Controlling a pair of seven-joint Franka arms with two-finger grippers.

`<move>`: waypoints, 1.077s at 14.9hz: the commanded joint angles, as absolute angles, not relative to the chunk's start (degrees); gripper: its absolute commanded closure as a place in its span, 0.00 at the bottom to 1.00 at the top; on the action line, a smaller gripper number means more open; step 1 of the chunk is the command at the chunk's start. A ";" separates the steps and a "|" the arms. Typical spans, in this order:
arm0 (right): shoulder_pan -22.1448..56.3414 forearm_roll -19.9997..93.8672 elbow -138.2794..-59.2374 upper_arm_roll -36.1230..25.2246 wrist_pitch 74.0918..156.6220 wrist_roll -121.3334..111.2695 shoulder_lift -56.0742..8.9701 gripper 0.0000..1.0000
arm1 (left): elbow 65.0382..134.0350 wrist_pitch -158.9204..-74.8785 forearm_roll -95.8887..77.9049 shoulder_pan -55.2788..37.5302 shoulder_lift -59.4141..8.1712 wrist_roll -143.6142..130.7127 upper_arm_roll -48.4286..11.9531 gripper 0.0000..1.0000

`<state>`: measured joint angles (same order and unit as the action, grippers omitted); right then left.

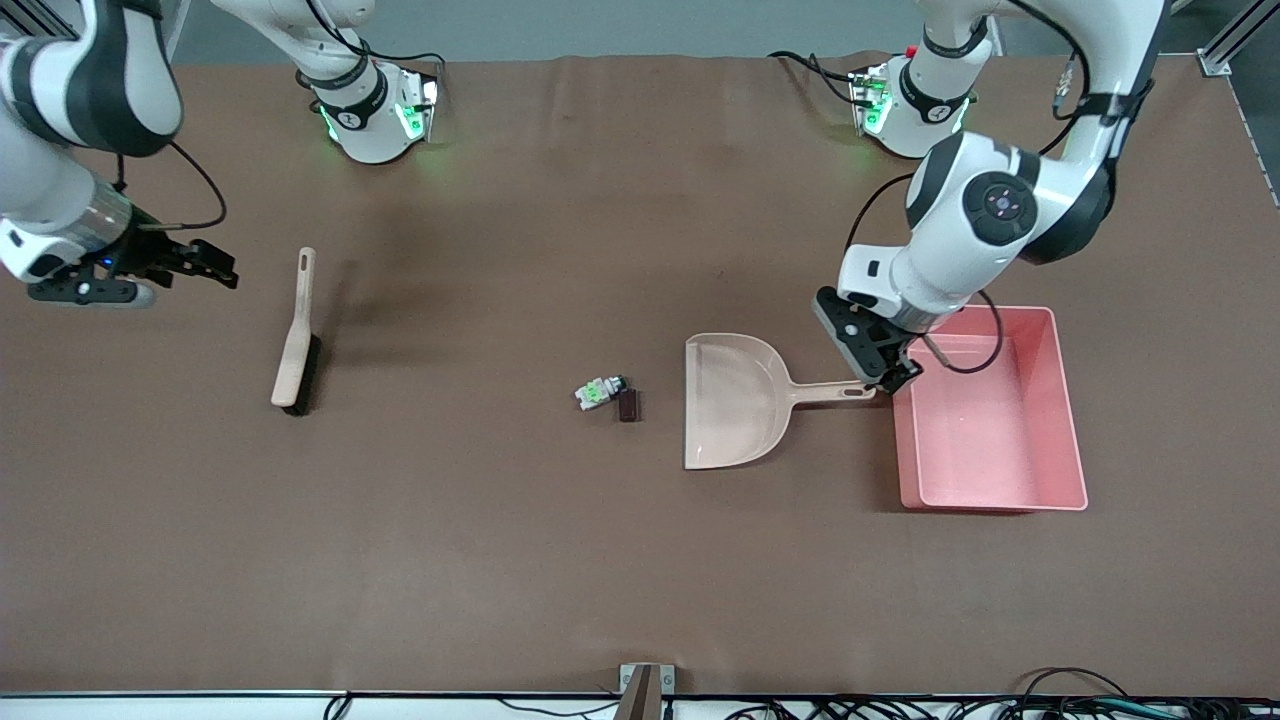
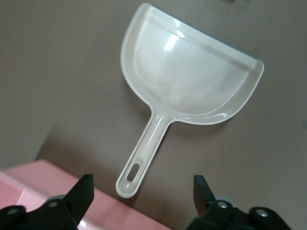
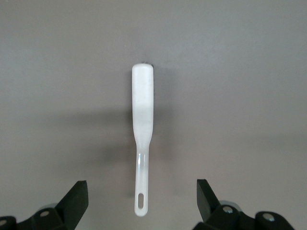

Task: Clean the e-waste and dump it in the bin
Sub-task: 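Grasp the dustpan handle with the left gripper while the right gripper grasps the brush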

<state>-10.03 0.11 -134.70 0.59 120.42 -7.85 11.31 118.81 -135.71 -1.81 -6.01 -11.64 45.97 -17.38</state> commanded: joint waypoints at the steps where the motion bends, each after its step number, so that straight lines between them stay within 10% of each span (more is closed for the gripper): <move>1: -10.55 1.41 -141.67 0.88 125.06 -9.67 14.06 0.00 | 119.27 -140.95 -2.11 -5.54 -15.45 54.37 -18.19 0.10; 16: -9.67 1.41 -158.91 0.88 158.37 -12.83 2.21 0.05 | 117.16 -150.56 -1.67 -5.89 -27.51 70.40 -19.69 0.22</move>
